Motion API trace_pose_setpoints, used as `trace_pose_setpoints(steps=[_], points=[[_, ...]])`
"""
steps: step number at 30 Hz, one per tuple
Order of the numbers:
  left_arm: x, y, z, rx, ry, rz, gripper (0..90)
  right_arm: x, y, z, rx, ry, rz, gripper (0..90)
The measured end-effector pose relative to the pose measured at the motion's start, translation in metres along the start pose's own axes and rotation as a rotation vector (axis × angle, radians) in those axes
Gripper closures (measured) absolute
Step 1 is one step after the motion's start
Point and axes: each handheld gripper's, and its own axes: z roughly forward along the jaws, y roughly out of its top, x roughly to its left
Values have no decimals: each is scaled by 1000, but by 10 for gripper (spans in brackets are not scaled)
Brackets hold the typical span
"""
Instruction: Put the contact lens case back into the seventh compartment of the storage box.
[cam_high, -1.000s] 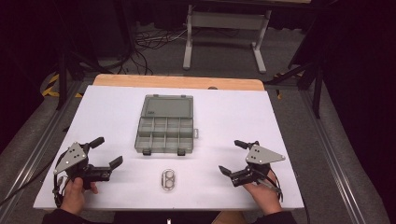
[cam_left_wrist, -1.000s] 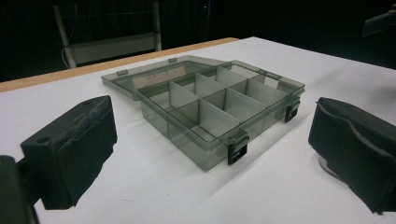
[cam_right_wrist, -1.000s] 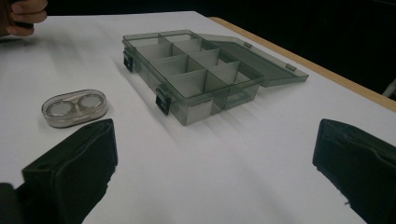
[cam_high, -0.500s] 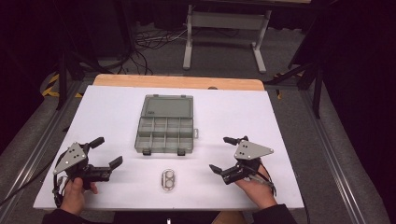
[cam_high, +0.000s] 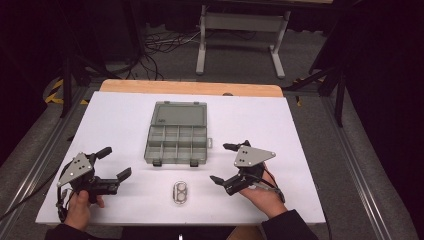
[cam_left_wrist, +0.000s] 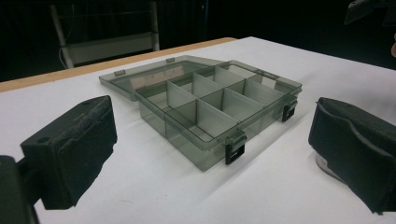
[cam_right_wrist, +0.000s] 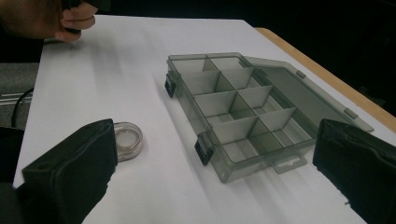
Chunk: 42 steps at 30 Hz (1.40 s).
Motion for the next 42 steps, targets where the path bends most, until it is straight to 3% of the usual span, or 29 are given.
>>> trace_pose_setpoints(steps=[13,27,42], points=[[0,0,0,-2,6,1,20,6,21,26,15,69,-56,8],[0,0,1,2,-2,1,20,12,35,47,21,114,-89,3],[0,0,0,3,-3,2,20,19,46,70,59,203,-114,3]])
